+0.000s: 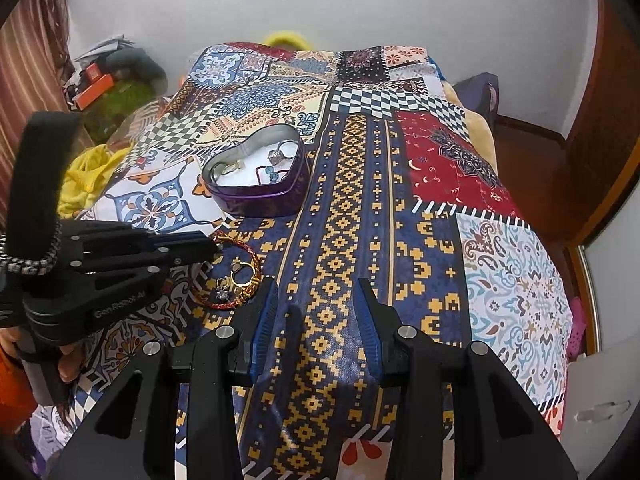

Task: Organize jewelry
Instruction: 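Grasp the red beaded bracelet with the left tool while the right tool approaches the rings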

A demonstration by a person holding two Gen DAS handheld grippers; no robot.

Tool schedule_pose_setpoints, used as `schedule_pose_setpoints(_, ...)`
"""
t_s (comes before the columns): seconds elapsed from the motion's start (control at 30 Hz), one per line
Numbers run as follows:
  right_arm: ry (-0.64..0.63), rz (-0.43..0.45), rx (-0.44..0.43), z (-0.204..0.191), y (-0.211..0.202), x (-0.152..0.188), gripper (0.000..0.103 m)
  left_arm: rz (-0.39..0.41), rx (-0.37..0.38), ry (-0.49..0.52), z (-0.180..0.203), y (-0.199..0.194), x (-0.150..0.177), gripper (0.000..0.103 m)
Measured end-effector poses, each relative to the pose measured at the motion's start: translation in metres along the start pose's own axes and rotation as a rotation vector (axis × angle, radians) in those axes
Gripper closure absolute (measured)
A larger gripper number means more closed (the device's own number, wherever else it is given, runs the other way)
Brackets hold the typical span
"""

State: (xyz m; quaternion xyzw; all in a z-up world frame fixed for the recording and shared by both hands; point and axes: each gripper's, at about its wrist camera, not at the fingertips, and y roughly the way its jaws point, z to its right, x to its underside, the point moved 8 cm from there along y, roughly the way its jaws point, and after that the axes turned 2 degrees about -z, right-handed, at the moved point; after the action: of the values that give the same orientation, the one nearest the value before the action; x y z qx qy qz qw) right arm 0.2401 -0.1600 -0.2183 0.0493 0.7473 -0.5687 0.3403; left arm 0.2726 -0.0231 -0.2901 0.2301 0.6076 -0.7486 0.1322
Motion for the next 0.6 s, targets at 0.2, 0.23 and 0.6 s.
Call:
schedule_pose_setpoints(0.2,-0.011,-0.015,-0.011,-0.006,0.003,0.005,0.067,0.055,0.005,0.000,0.001,-0.028,0.002,0.097)
schedule_pose_setpoints(0.23,-0.014,-0.016,-0.013,-0.008,0.003,0.006,0.067,0.058,0.000,0.006,0.001,-0.030,0.003,0.097)
schedule_pose_setpoints(0.6,-0.051,-0.035,-0.040,-0.028,0.010,0.006,0.067,0.016,-0.038,-0.024,-0.024,-0.035,0.038,0.097)
